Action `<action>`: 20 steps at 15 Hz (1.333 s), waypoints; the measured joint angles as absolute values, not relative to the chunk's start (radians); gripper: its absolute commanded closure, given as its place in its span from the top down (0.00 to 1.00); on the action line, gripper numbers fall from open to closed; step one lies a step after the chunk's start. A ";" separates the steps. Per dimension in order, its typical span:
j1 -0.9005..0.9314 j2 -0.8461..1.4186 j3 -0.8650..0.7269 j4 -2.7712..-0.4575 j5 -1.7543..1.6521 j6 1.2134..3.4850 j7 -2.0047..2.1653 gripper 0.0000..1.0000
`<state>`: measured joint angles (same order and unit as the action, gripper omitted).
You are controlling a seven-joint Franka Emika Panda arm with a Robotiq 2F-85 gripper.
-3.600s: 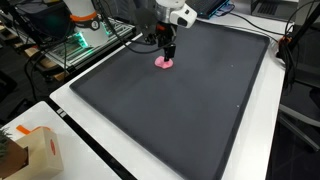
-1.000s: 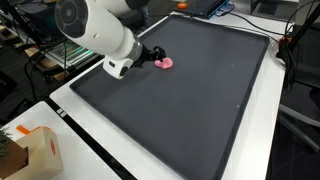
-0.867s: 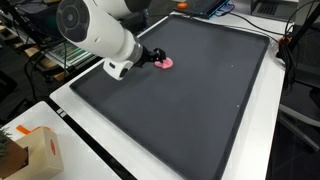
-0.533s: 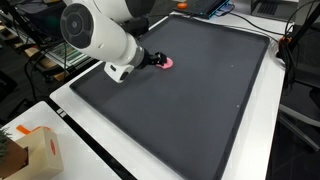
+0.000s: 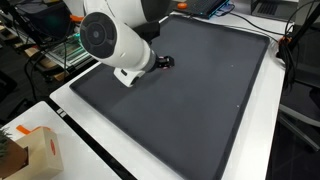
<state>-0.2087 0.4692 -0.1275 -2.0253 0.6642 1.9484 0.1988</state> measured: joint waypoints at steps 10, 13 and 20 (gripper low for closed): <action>-0.119 0.619 -0.080 -1.765 0.375 1.790 0.200 1.00; -0.080 0.646 -0.067 -1.704 0.273 1.758 0.171 1.00; 0.009 0.661 -0.037 -1.650 0.052 1.757 0.052 1.00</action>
